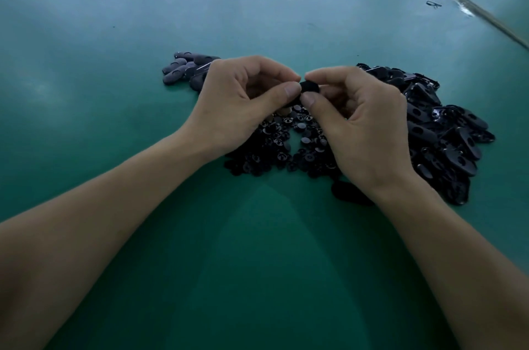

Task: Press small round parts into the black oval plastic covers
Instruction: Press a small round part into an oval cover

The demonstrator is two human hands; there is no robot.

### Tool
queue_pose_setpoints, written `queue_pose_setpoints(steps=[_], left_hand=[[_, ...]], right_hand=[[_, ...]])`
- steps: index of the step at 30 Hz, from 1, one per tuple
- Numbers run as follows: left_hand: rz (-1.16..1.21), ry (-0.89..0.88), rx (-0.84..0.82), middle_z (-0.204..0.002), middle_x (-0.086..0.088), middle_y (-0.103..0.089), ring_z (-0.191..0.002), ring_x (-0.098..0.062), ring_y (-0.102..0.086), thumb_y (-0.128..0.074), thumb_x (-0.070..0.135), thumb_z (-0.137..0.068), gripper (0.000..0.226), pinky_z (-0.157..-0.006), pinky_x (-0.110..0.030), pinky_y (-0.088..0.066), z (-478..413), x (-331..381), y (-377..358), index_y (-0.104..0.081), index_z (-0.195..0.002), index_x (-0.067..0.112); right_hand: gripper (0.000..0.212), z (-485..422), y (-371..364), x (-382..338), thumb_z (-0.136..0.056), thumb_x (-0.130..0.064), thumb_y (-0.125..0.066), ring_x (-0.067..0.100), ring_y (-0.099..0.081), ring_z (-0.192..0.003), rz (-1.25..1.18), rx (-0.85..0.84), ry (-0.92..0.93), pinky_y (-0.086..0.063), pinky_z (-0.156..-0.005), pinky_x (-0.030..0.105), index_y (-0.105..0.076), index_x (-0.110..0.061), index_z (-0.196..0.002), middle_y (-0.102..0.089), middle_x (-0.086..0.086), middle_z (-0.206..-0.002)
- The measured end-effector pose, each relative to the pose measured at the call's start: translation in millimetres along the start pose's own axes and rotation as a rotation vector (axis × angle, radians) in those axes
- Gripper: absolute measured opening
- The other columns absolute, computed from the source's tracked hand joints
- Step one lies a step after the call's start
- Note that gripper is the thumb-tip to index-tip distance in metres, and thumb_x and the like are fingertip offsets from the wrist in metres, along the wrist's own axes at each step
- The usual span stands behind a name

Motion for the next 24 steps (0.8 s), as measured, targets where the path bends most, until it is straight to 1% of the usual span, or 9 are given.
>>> queue_pose_setpoints(steps=[4,7,9,11,13,15,17,20,24], left_hand=[[-0.005,0.019,-0.009,-0.081,0.009,-0.075,-0.076,-0.005,-0.07,-0.074,0.002,-0.086,0.022,-0.077,-0.022,-0.056,-0.8,-3.2,0.7,-0.07,-0.1,0.018],[-0.028,0.016,-0.006,-0.086,0.011,-0.074,-0.081,-0.003,-0.069,-0.074,0.003,-0.086,0.024,-0.084,-0.025,-0.057,-1.1,-2.5,0.3,-0.07,-0.102,0.021],[-0.033,0.019,-0.002,-0.087,0.01,-0.074,-0.08,-0.001,-0.068,-0.074,0.005,-0.086,0.024,-0.082,-0.022,-0.056,-1.0,-2.2,1.0,-0.069,-0.103,0.023],[-0.07,0.01,-0.001,-0.083,0.005,-0.072,-0.074,-0.001,-0.064,-0.074,0.01,-0.087,0.023,-0.069,-0.016,-0.051,0.3,-1.3,0.9,-0.069,-0.103,0.025],[-0.127,-0.021,-0.019,-0.076,-0.002,-0.069,-0.064,-0.004,-0.058,-0.076,0.017,-0.087,0.022,-0.056,-0.014,-0.042,2.3,0.8,-1.1,-0.07,-0.105,0.027],[-0.178,-0.054,-0.042,-0.072,-0.004,-0.068,-0.058,-0.002,-0.052,-0.077,0.02,-0.087,0.023,-0.051,-0.014,-0.038,3.4,2.4,-3.6,-0.069,-0.107,0.027],[-0.223,-0.063,-0.02,-0.071,0.006,-0.065,-0.056,0.003,-0.05,-0.077,0.018,-0.087,0.024,-0.053,-0.009,-0.037,2.4,2.5,-3.6,-0.069,-0.109,0.025],[-0.246,-0.037,0.048,-0.078,0.017,-0.066,-0.065,0.007,-0.055,-0.075,0.017,-0.088,0.019,-0.059,-0.007,-0.039,0.3,1.2,-0.2,-0.071,-0.106,0.023],[-0.201,-0.021,0.094,-0.08,0.012,-0.069,-0.069,0.006,-0.06,-0.074,0.015,-0.088,0.012,-0.061,-0.007,-0.04,0.1,2.8,1.1,-0.071,-0.096,0.024]], right_hand=[[0.016,-1.5,2.5,3.1,-0.092,-0.018,-0.069,0.006,-0.07,-0.073,-0.078,0.04,-0.073,-0.057,-0.07,0.028,-0.063,-0.034,-0.094,-0.071,-0.01,-0.077],[0.016,-2.0,3.1,3.2,-0.093,-0.017,-0.067,0.005,-0.072,-0.072,-0.1,0.04,-0.091,-0.055,-0.068,0.024,-0.062,-0.033,-0.092,-0.072,-0.01,-0.076],[0.016,-1.4,2.6,3.0,-0.093,-0.017,-0.066,0.006,-0.072,-0.073,-0.106,0.033,-0.099,-0.057,-0.069,0.027,-0.062,-0.032,-0.092,-0.072,-0.009,-0.076],[0.017,-0.7,2.1,2.0,-0.093,-0.017,-0.066,0.008,-0.071,-0.073,-0.081,0.029,-0.087,-0.058,-0.071,0.032,-0.064,-0.033,-0.092,-0.072,-0.01,-0.077],[0.018,-0.1,1.0,-1.2,-0.094,-0.013,-0.064,0.007,-0.07,-0.076,-0.037,0.013,-0.035,-0.057,-0.071,0.027,-0.07,-0.03,-0.097,-0.072,-0.012,-0.082],[0.023,1.0,-0.9,-4.8,-0.096,-0.009,-0.06,0.005,-0.069,-0.08,0.014,-0.01,0.024,-0.056,-0.073,0.022,-0.074,-0.022,-0.108,-0.073,-0.012,-0.088],[0.027,1.9,-1.6,-5.7,-0.096,-0.007,-0.059,0.005,-0.069,-0.081,0.059,-0.011,0.028,-0.055,-0.075,0.02,-0.072,-0.021,-0.115,-0.072,-0.014,-0.089],[0.021,0.7,1.8,-1.6,-0.094,-0.012,-0.063,0.005,-0.066,-0.083,0.169,-0.004,-0.017,-0.05,-0.076,0.011,-0.071,-0.019,-0.112,-0.068,-0.014,-0.086],[0.017,2.4,1.6,4.0,-0.092,-0.031,-0.066,0.019,-0.058,-0.096,0.444,-0.13,-0.036,-0.047,-0.088,0.033,-0.076,-0.022,-0.103,-0.066,-0.001,-0.093]])
Point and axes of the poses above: each hand's wrist, its own z-axis away from the middle knuckle, its own y-axis out of the back of the hand, x = y × z, the point moved 3 cm from there along -z, towards the middle knuckle
